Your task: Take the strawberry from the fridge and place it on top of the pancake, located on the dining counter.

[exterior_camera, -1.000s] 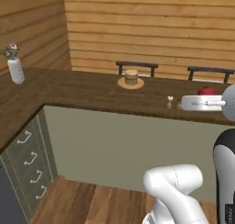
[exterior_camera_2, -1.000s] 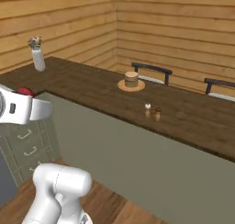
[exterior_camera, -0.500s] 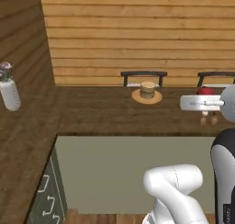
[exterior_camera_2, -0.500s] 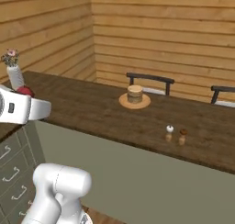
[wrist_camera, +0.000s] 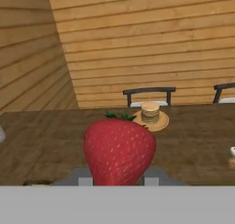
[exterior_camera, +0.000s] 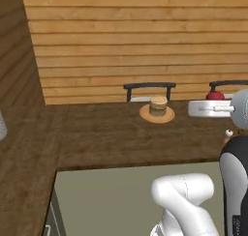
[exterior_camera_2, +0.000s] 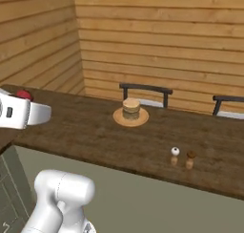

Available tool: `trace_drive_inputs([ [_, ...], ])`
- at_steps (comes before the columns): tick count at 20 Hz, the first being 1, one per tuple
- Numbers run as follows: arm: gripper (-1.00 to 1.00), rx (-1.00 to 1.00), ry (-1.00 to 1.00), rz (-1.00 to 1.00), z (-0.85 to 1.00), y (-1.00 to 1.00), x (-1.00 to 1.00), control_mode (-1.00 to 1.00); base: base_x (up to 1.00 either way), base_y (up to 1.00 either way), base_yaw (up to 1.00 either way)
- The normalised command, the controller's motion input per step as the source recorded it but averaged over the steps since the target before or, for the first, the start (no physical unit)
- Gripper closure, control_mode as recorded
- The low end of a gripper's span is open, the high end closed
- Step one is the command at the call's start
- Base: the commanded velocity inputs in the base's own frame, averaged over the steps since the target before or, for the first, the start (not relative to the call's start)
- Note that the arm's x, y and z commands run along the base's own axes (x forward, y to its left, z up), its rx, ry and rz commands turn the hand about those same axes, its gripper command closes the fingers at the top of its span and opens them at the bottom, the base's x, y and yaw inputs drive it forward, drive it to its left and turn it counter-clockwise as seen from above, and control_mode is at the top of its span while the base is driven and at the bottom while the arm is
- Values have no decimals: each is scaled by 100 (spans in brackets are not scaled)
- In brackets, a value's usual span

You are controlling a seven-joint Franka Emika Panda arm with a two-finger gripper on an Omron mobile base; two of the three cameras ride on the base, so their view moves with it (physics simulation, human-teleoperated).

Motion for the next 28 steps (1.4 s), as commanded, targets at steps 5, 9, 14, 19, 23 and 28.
trace_drive_inputs([
  [5,100,0,0,0,0,0,0,100,84,-23,-2],
  [9,100,0,0,0,0,0,0,100,100,-9,0],
  [14,100,0,0,0,0,0,0,100,93,-22,-7],
  [19,100,-1,32,-11,-21,-9,80,-100,20,0,-3],
  [23,100,-1,33,-3,-68,-26,100,-100,0,0,0],
  [28,100,0,-2,0,-84,-27,95,-100,0,0,0],
])
